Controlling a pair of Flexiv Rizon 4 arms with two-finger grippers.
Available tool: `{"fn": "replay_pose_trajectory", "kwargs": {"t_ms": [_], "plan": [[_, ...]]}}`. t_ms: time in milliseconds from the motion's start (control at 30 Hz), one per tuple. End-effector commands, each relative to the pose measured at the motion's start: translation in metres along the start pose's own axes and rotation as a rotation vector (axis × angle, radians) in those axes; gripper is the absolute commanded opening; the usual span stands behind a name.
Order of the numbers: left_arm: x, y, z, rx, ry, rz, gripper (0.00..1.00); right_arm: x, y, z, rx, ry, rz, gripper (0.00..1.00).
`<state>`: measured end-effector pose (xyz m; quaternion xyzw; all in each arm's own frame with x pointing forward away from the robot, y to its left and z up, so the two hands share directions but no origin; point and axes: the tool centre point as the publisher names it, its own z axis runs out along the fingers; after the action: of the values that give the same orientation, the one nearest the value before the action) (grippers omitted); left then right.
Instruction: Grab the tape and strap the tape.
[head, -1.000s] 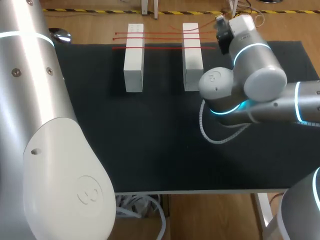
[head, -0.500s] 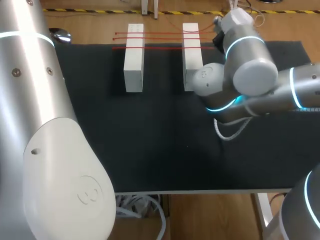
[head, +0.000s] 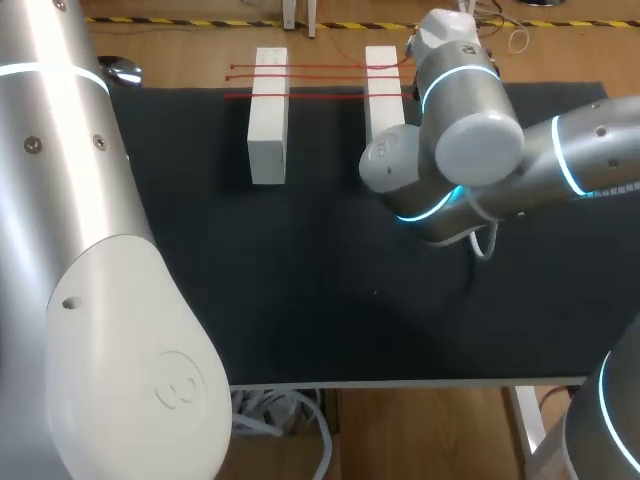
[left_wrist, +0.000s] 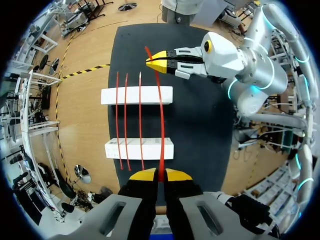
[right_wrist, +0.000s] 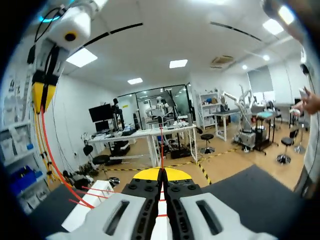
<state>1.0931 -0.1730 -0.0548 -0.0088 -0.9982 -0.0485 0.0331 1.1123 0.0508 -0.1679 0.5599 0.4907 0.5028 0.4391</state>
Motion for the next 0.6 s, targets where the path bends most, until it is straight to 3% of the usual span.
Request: {"fn": "replay_pose_trajectory", "kwargs": {"t_ms": [33,333,367,567,600], "plan": [[-0.002,-0.002,-0.003,-0.007,0.008,0.0,0.0,-0.001,0.0,0.0,-0.047,0.183,-0.292,0.0],[-0.002,-0.002,-0.003,-0.007,0.008,0.0,0.0,-0.001,0.0,0.0,-0.047,0.183,-0.292,0.0],[-0.002,-0.002,-0.003,-0.007,0.008,0.0,0.0,-0.002,-0.001,0.003,-0.022,0.177,-0.399,0.0],[-0.002,-0.002,-0.003,-0.007,0.008,0.0,0.0,0.004,0.018,0.01,-0.038,0.111,-0.614,0.0],[-0.002,-0.002,-0.003,-0.007,0.008,0.0,0.0,0.006,0.021,0.009,-0.047,0.11,-0.7,0.0]]}}
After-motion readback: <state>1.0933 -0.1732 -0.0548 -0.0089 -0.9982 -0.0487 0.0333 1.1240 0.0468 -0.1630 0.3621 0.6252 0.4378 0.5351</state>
